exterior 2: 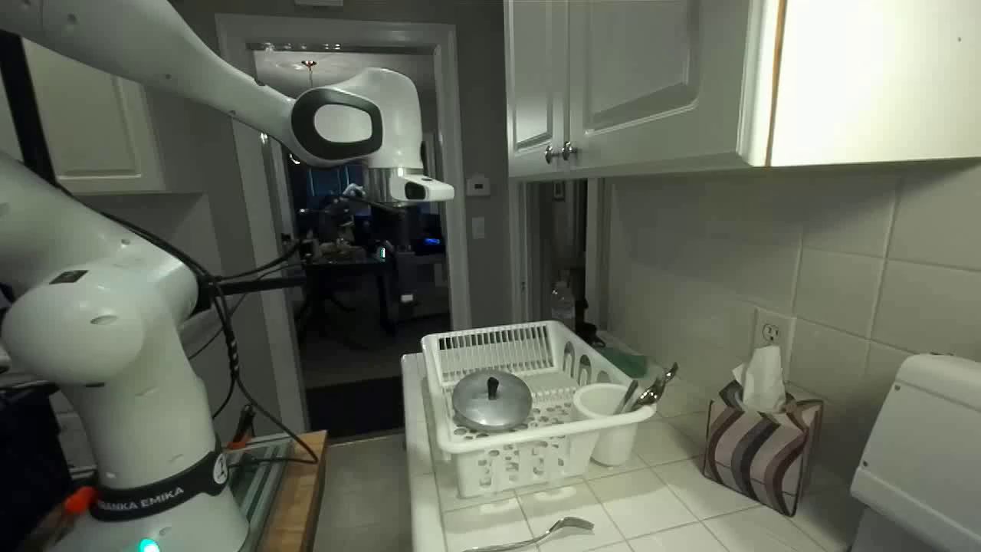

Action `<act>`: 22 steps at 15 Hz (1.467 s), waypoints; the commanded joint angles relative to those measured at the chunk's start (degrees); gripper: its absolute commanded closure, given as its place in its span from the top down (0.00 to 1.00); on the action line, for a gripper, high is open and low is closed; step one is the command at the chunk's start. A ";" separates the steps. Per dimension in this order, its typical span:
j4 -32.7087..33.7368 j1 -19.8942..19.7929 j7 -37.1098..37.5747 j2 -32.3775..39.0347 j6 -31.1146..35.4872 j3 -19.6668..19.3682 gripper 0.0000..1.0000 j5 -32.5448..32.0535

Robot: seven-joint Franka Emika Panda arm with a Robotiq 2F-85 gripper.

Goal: Put the fork in the dish rack

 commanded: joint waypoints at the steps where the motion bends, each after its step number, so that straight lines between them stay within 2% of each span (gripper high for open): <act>1: 0.09 0.05 0.03 0.02 -0.11 -0.04 1.00 -0.04; 7: 0.09 0.04 0.03 0.02 -0.11 -0.05 1.00 -0.04; 8: 0.57 -0.85 1.57 0.29 -0.42 0.12 1.00 -0.29; 10: 0.64 -5.01 6.20 2.10 3.18 -0.26 1.00 -1.58; 13: -0.13 -10.20 8.74 3.56 8.82 -2.33 1.00 -2.86; 17: -0.34 -12.94 2.40 7.72 16.81 -6.36 1.00 -4.07; 22: -0.37 -16.67 -5.34 12.94 21.68 -11.00 1.00 -11.74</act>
